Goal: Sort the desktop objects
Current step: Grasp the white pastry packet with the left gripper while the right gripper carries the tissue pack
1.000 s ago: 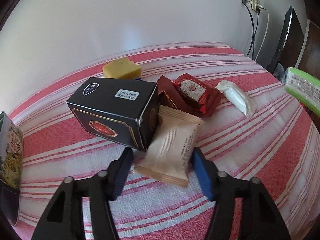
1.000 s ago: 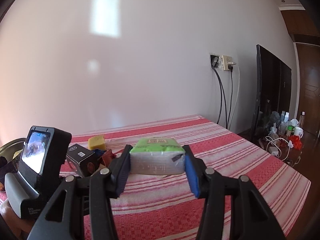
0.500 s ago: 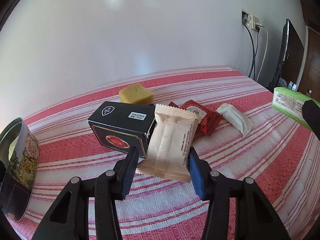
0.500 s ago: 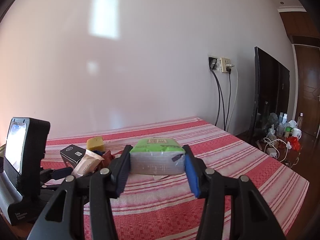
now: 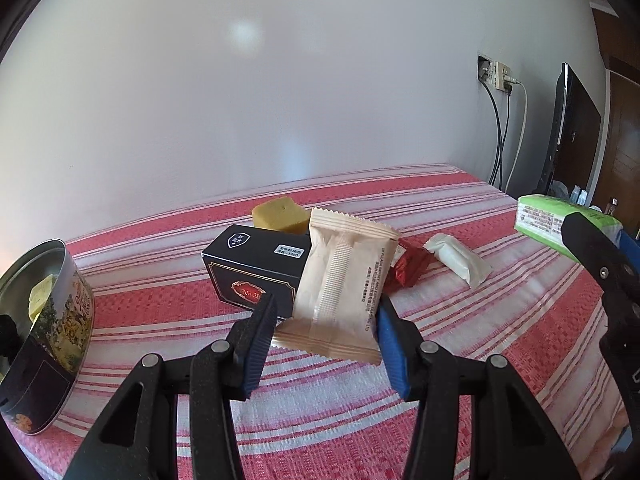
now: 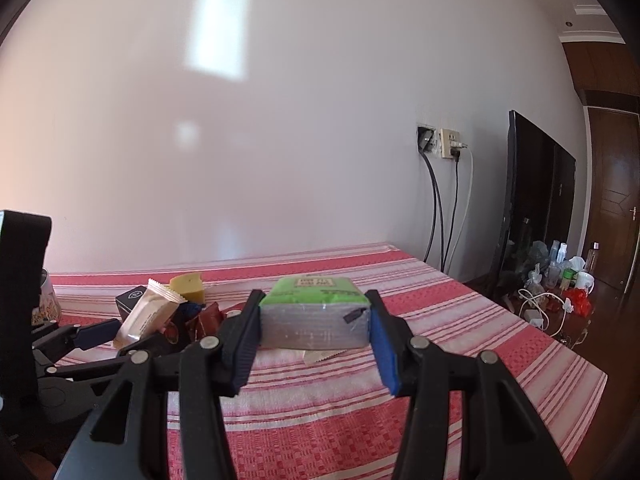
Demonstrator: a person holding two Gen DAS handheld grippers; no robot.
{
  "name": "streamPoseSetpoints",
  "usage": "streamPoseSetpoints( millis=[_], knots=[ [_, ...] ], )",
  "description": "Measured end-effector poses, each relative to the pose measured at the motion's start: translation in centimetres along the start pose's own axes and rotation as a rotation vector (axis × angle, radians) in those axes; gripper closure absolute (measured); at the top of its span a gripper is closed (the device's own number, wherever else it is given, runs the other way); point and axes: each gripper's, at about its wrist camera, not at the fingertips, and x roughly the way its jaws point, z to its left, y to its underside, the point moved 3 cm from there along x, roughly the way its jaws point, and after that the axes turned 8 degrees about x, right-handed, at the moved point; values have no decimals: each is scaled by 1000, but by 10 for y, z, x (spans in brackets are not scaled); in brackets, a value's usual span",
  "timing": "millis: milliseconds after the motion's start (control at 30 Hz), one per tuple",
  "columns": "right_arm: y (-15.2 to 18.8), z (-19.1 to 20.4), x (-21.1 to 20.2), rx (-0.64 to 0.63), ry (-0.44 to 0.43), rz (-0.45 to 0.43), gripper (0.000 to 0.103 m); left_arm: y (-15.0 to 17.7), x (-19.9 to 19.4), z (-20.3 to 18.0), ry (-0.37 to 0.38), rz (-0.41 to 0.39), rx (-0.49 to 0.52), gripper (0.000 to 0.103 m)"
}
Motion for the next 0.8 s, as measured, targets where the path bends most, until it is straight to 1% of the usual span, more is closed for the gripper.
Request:
streamPoseSetpoints(
  millis=[167, 267, 433, 567, 700, 800],
  knots=[
    [3, 7, -4, 35, -35, 17, 52, 4, -25, 10, -47, -60, 4, 51],
    [6, 16, -8, 41, -59, 26, 52, 8, -36, 20, -67, -80, 1, 51],
    [8, 39, -18, 41, -114, 39, 52, 18, -49, 42, -79, -69, -35, 51],
    [10, 62, -26, 25, -156, 47, 52, 28, -60, 64, -104, -66, -63, 51],
    [12, 90, -34, 7, -210, 54, 52, 38, -72, 91, -135, -66, -95, 51],
    [13, 114, -39, -10, -254, 55, 52, 41, -80, 110, -155, -68, -127, 51]
  ],
)
